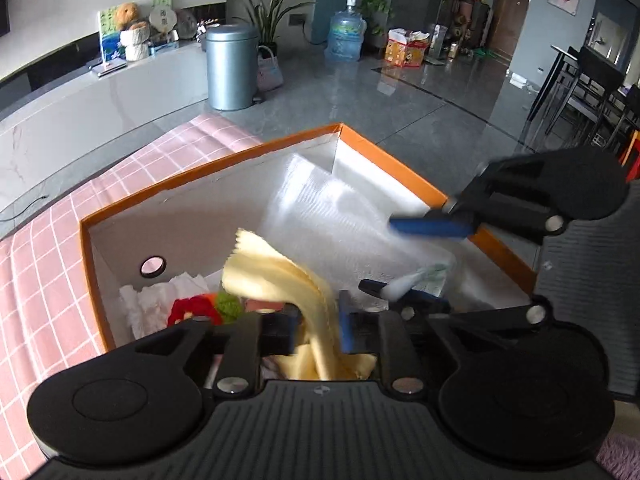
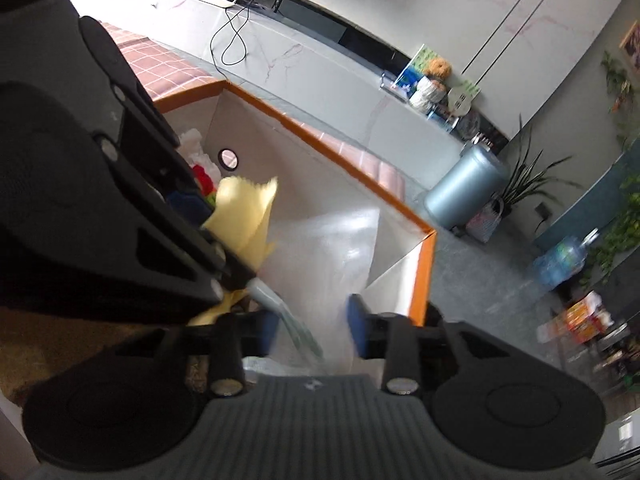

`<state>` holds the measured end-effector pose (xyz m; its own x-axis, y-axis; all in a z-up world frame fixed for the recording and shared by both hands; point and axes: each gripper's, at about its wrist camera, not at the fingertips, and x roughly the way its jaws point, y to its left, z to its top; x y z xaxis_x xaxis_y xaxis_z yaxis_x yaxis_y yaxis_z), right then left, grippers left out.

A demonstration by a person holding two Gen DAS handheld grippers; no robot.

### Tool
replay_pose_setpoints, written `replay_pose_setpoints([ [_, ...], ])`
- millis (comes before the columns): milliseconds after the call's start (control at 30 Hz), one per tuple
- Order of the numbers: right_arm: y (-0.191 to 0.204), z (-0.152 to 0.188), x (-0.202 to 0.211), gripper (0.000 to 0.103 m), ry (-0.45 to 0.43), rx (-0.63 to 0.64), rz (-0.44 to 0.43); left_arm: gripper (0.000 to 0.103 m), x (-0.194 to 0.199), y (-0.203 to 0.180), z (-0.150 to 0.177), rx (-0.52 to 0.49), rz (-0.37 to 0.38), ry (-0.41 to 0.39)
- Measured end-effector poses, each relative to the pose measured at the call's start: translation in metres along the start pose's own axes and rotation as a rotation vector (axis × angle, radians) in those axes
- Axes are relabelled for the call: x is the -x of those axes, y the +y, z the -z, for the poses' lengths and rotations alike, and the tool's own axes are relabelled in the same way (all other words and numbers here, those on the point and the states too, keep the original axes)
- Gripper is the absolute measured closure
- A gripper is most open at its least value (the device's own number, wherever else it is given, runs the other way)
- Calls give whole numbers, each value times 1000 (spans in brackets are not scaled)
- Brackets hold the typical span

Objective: Organize soft objects

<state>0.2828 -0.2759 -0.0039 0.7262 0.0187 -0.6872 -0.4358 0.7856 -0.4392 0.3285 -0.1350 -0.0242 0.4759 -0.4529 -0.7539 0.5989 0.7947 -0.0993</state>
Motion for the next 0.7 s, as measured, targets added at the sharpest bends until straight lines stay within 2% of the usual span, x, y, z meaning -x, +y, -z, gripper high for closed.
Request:
replay_pose_setpoints([
  [133, -1, -1, 8, 61, 6, 35, 15, 42, 12, -4, 1, -19, -27, -23],
  [367, -15, -7, 34, 55, -22, 17, 16, 36, 43, -13, -1, -21, -42, -81],
  [400, -18, -8, 40, 51, -31, 5, 9, 36, 48, -14, 0, -18, -41, -94],
  [500, -27, -11, 60, 37, -67, -58, -22, 34, 66, -16, 1, -8, -25, -152],
  [700, -35, -7, 100, 28, -150, -204, -71, 32, 109, -24, 17, 8, -59, -289],
])
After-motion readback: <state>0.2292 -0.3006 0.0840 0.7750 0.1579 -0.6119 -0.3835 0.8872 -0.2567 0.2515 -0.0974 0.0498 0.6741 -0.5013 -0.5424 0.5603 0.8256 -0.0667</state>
